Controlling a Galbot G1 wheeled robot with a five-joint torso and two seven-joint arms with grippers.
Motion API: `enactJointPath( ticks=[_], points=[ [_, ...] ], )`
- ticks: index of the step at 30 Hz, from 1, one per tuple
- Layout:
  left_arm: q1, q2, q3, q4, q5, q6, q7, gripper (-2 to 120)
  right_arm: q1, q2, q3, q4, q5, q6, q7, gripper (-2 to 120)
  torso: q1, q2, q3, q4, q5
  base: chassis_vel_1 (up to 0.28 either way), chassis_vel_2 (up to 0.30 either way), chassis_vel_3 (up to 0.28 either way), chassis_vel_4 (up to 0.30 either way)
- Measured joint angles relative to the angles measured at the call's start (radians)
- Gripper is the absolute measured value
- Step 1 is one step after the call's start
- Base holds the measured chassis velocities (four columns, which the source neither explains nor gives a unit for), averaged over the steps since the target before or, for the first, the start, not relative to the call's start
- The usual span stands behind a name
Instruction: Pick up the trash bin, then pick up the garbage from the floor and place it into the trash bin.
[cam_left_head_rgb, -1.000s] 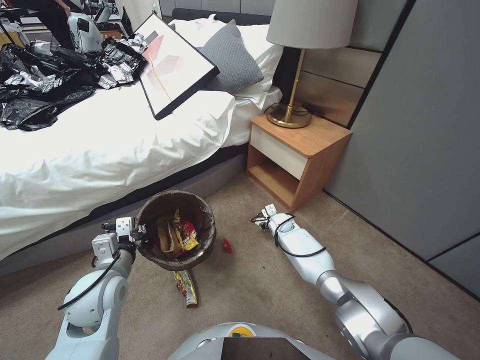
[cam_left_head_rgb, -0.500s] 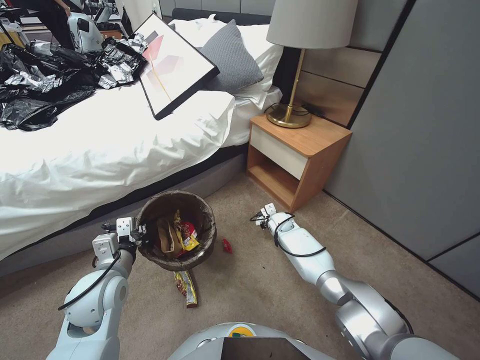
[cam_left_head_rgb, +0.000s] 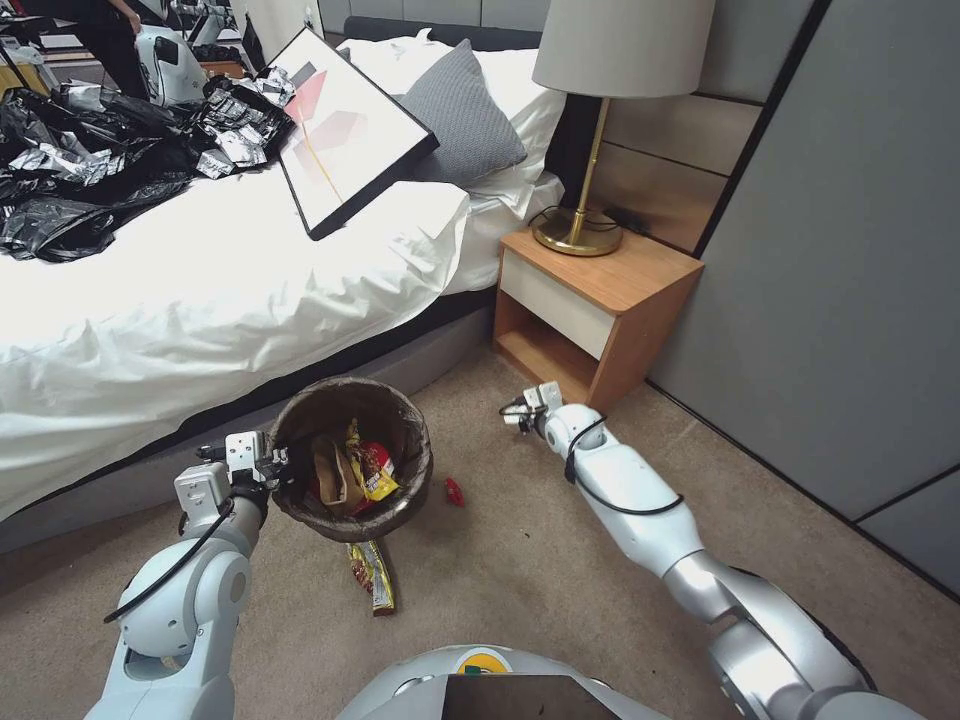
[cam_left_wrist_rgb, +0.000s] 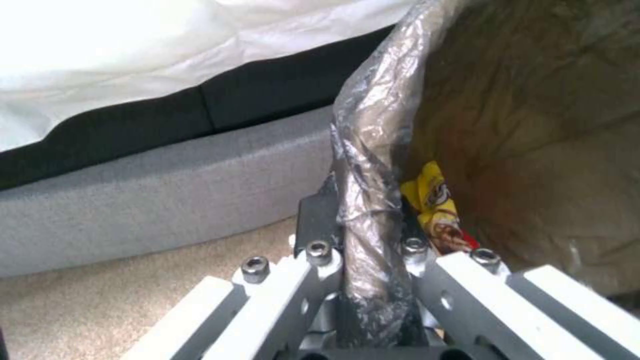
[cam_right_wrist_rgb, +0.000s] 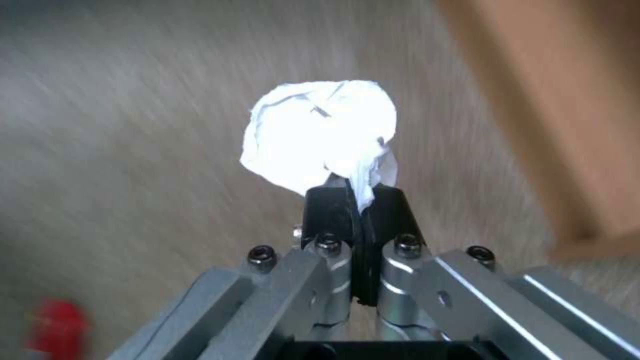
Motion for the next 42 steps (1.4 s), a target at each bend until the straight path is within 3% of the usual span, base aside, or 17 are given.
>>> enactJointPath(
  ticks=[3, 4, 7, 8, 11, 15, 18, 21, 25, 30, 33, 42],
  points=[
    [0.003, 0.003, 0.000, 0.000, -0.004, 0.000, 0.000, 0, -0.016, -0.081, 0.006, 0.188, 0.084, -0.003, 0.029, 0, 0.000, 0.000, 0.000, 0.0000, -0.0001, 0.000, 0.000, 0.000, 0.000],
    [0.003, 0.003, 0.000, 0.000, -0.004, 0.000, 0.000, 0, -0.016, -0.081, 0.006, 0.188, 0.084, -0.003, 0.029, 0, 0.000, 0.000, 0.000, 0.0000, -0.0001, 0.000, 0.000, 0.000, 0.000],
    [0.003, 0.002, 0.011, 0.001, 0.003, 0.001, 0.010, 0, -0.019, -0.196, 0.007, 0.458, 0.248, -0.002, 0.073, 0, 0.000, 0.000, 0.000, -0.0005, -0.0006, 0.000, 0.000, 0.000, 0.000],
    [0.003, 0.002, 0.011, 0.001, 0.003, 0.001, 0.010, 0, -0.019, -0.196, 0.007, 0.458, 0.248, -0.002, 0.073, 0, 0.000, 0.000, 0.000, -0.0005, -0.0006, 0.000, 0.000, 0.000, 0.000],
    [0.000, -0.003, 0.020, 0.002, 0.023, 0.002, 0.021, 0, 0.023, -0.267, -0.012, 0.665, 0.402, -0.002, 0.111, 0, 0.000, 0.000, 0.000, -0.0004, -0.0003, 0.000, 0.000, 0.000, 0.000],
    [-0.001, -0.007, 0.026, 0.004, 0.033, 0.002, 0.027, 0, 0.072, -0.295, -0.034, 0.777, 0.506, -0.002, 0.144, 0, 0.000, 0.000, 0.000, -0.0001, -0.0001, 0.000, 0.000, 0.000, 0.000],
    [0.000, -0.014, 0.029, 0.006, 0.045, 0.002, 0.031, 0, 0.166, -0.310, -0.075, 0.898, 0.673, -0.001, 0.211, 0, 0.000, 0.000, 0.000, -0.0002, -0.0001, 0.000, 0.000, 0.000, 0.000],
    [-0.001, -0.015, 0.029, 0.009, 0.048, 0.002, 0.032, 0, 0.227, -0.303, -0.115, 0.942, 0.789, -0.001, 0.264, 0, 0.000, 0.000, 0.000, -0.0001, -0.0005, 0.000, 0.000, 0.000, 0.000],
    [-0.004, -0.016, 0.031, 0.016, 0.050, 0.002, 0.033, 0, 0.277, -0.285, -0.201, 0.949, 0.817, 0.000, 0.273, 0, 0.000, 0.000, 0.000, 0.0000, -0.0005, 0.000, 0.000, 0.000, 0.000],
    [-0.007, -0.014, 0.031, 0.022, 0.052, 0.002, 0.034, 0, 0.337, -0.261, -0.311, 0.930, 0.813, 0.000, 0.254, 0, 0.000, 0.000, 0.000, -0.0002, -0.0005, 0.000, 0.000, 0.000, 0.000],
    [-0.008, -0.011, 0.025, 0.023, 0.052, 0.002, 0.035, 0, 0.395, -0.239, -0.433, 0.898, 0.803, 0.000, 0.246, 0, 0.000, 0.000, 0.000, 0.0001, -0.0006, 0.000, 0.000, 0.000, 0.000],
    [-0.010, -0.007, 0.019, 0.025, 0.049, 0.002, 0.037, 0, 0.385, -0.212, -0.574, 0.823, 0.742, 0.000, 0.241, 0, 0.000, 0.000, 0.000, -0.0002, -0.0005, 0.000, 0.000, 0.000, 0.000]
  ],
)
